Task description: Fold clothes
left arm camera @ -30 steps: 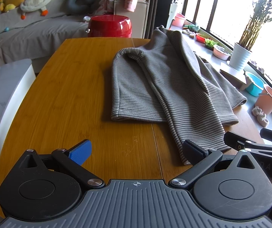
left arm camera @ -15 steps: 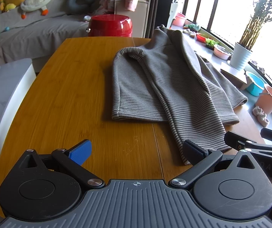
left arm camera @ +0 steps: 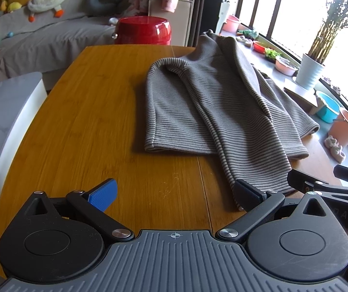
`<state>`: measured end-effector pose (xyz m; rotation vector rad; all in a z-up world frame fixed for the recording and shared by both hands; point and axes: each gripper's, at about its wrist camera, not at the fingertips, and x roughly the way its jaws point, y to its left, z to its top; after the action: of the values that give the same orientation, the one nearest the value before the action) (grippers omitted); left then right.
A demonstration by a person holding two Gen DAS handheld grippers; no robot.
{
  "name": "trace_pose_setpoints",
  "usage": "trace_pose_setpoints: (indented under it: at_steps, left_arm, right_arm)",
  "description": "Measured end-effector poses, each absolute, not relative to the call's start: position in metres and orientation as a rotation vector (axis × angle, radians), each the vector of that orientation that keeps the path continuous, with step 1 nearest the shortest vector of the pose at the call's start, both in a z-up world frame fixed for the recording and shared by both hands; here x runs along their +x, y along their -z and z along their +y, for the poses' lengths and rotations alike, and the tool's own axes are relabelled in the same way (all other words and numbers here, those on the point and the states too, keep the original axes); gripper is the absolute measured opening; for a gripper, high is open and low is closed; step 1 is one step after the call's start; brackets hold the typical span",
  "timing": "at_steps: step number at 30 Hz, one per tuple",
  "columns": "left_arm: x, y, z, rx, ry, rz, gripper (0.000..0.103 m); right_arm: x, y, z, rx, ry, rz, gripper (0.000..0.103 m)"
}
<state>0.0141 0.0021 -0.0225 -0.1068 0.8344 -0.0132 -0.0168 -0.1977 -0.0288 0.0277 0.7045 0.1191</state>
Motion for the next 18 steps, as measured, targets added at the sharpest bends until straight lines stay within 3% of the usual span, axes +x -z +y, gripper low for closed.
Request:
trace_pose_setpoints:
  at_steps: [18]
  left_arm:
    - [0.061, 0.028, 0.002, -0.096, 0.192, 0.759, 0.103]
  right_arm:
    - [0.043, 0.029, -0.22, 0.082, -0.178, 0.678, 0.103]
